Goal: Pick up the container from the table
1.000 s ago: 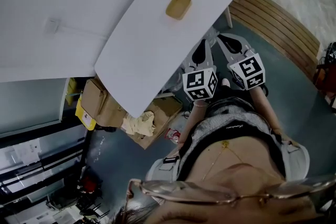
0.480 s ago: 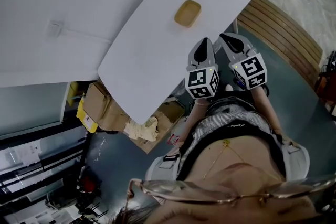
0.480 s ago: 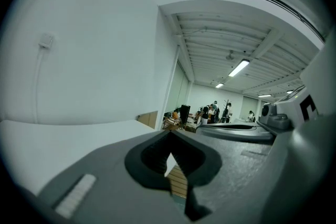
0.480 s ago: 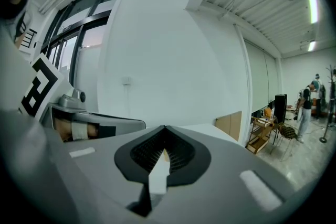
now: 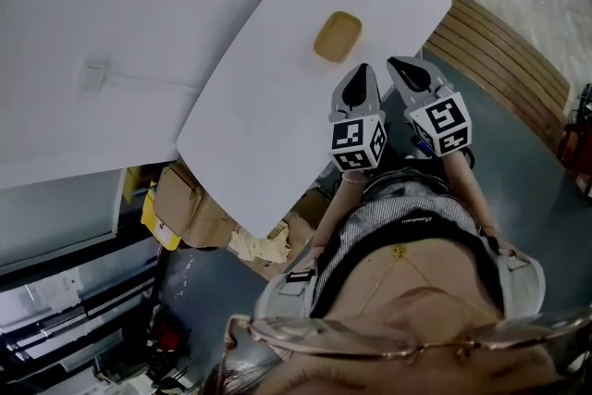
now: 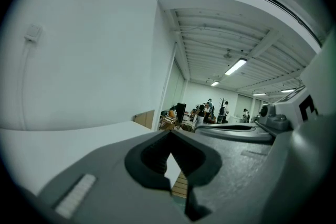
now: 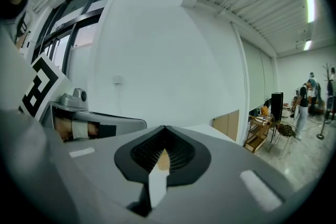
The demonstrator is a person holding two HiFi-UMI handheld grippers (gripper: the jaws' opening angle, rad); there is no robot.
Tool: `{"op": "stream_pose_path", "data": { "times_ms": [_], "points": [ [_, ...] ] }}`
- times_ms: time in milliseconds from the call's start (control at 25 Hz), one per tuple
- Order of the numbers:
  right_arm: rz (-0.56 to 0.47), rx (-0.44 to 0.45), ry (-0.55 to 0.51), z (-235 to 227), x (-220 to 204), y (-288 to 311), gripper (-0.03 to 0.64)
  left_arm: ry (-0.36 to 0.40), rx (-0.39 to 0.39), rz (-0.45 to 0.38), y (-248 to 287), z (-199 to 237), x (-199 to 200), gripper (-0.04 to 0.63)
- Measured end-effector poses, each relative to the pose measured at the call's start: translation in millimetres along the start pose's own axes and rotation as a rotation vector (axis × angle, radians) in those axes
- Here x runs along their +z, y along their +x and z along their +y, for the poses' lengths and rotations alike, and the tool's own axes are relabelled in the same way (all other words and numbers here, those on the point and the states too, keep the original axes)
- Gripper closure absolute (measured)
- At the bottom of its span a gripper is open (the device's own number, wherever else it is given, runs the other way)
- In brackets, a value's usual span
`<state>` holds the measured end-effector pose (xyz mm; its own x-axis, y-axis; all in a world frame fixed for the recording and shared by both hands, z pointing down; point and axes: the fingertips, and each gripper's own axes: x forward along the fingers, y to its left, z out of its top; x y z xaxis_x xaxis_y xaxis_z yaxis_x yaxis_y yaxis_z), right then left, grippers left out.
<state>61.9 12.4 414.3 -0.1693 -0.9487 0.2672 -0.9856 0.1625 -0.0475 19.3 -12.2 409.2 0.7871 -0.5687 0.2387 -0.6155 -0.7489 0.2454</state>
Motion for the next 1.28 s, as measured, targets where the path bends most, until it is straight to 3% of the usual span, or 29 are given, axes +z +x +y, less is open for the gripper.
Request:
{"op": "stream_pose_path", "data": {
  "times_ms": [320, 720, 1280],
  "points": [
    [0.010, -0.028, -0.004, -1.4, 3.5, 30.8, 0.591, 0.007, -0.053, 0.009, 18.7, 19.1, 5.0, 0.595],
    [0.029, -0.004, -0.013, 14.7, 7.1, 65.7, 0.591, -0.009, -0.031, -0.002, 19.7, 55.1, 12.9, 0.595],
    [0.040, 0.155, -0.051, -2.0, 26.4, 124.7, 0.592, -0.052, 0.135, -0.026, 51.4, 98.2, 30.7, 0.595]
  ]
}}
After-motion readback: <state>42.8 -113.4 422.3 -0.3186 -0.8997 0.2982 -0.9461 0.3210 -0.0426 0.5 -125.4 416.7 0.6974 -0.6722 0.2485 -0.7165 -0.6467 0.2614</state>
